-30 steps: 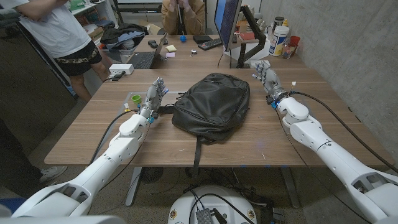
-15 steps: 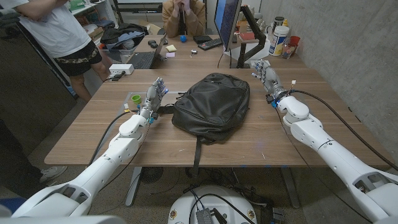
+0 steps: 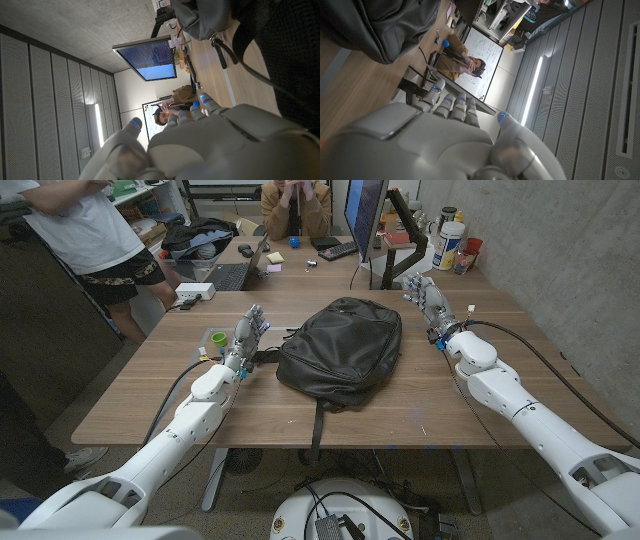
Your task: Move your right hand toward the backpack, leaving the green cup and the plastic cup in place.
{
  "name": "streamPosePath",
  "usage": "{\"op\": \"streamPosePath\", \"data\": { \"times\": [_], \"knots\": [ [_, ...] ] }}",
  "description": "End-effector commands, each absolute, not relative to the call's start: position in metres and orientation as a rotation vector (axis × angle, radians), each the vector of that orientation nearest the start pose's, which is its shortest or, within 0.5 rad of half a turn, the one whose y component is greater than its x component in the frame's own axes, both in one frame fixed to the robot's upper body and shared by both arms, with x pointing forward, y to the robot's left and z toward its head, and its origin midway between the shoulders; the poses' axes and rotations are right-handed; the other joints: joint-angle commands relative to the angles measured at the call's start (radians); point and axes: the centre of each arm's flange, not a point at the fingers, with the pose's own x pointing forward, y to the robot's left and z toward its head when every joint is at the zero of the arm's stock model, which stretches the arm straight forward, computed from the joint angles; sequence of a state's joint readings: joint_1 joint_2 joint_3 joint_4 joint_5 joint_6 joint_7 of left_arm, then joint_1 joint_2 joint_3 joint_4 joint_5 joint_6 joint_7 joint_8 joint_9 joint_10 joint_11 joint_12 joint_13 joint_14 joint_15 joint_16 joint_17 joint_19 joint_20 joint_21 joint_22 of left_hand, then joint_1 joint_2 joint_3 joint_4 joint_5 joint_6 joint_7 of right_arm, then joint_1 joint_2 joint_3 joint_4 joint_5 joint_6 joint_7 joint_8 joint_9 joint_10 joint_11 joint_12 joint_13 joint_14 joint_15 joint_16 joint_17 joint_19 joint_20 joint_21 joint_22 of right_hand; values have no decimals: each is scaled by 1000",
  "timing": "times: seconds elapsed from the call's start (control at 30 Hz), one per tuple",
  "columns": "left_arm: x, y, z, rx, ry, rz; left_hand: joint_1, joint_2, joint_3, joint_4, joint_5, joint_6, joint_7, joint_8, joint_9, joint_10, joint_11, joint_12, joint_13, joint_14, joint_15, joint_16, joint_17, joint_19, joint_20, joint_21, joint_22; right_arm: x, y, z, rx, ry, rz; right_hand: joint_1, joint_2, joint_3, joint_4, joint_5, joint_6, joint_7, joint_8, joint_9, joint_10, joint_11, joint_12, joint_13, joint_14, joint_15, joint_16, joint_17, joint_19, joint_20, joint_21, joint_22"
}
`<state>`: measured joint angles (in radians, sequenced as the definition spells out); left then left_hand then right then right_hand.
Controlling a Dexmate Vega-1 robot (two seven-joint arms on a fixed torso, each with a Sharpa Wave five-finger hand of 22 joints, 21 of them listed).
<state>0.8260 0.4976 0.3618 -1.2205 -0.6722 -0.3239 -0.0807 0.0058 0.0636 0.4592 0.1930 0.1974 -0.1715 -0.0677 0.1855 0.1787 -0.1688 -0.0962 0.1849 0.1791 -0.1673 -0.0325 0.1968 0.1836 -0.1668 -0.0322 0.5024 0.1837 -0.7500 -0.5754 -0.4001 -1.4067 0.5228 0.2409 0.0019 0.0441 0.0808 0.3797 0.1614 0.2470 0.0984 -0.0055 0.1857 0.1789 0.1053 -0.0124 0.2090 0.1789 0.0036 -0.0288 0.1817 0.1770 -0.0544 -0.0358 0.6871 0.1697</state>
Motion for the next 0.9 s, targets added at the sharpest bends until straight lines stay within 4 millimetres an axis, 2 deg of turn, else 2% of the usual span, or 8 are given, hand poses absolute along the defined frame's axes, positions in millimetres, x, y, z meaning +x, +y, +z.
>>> {"op": "streamPosePath", "data": {
  "times": [0.03,0.9],
  "knots": [
    [661,305,-40,-65,-584,-204,2,118,-5,1,7,-89,0,5,4,-63,7,6,2,-135,-61,4,4,-41,-94,-1,5,635,-271,57,-187,-718,233,2,78,9,1,-2,8,-2,6,5,13,0,2,5,4,-26,2,1,1,-77,-7,5],
    [661,309,-40,-68,-583,-197,2,118,-4,1,7,-88,-2,4,4,-63,4,6,2,-135,-63,3,4,-42,-93,-4,5,631,-261,70,-272,-747,242,1,77,10,1,-4,9,-3,6,5,13,0,1,5,3,-26,3,2,3,-76,-14,5]
  ]
}}
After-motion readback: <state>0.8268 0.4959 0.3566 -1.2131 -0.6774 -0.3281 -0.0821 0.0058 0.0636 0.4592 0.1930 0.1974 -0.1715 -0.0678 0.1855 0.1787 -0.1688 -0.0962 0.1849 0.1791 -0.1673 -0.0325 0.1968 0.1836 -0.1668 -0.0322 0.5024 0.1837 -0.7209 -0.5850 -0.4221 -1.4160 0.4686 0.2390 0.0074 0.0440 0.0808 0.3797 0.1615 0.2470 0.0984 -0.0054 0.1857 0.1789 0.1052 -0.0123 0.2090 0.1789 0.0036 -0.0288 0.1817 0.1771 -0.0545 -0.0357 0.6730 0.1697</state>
